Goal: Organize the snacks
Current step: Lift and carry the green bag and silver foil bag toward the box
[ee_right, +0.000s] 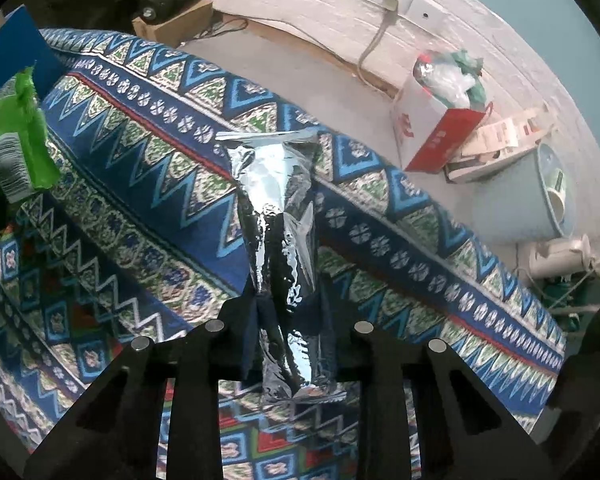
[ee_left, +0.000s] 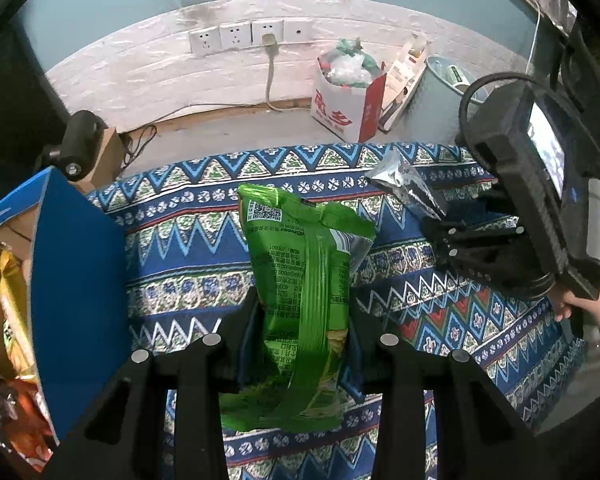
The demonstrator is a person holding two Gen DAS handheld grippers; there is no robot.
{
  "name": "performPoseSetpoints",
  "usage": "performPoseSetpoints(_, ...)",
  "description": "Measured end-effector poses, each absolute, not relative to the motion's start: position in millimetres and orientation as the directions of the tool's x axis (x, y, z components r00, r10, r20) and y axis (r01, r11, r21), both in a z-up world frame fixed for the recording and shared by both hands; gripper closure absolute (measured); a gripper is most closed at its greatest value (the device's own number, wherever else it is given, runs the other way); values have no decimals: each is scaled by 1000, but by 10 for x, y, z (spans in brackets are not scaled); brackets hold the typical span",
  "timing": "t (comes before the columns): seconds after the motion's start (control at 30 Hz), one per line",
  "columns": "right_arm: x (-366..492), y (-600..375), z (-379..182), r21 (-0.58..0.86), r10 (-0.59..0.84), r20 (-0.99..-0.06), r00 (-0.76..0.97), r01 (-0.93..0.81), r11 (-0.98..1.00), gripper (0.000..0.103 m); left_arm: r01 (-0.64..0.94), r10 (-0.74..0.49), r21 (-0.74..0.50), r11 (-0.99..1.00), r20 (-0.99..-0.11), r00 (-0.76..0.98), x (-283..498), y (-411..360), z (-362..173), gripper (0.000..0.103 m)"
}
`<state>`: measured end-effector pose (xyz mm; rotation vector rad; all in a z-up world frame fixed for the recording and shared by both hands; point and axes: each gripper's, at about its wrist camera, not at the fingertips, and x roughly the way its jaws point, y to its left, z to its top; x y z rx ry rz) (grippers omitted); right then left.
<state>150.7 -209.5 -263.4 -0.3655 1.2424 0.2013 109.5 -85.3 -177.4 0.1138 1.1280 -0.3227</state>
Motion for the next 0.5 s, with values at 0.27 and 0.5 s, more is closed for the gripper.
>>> performPoseSetpoints(0.27, 1351, -1946, -2451, -119, -20, -947, 320, -293, 949, 79, 278, -171, -52, 959, -891, 422, 957, -604, -1580, 65)
performPoseSetpoints(0.5, 1230, -1661, -2129, -67, 42, -937, 347, -295, 953, 79, 242, -150, -37, 969, -871, 467, 825, -358, -1342, 65)
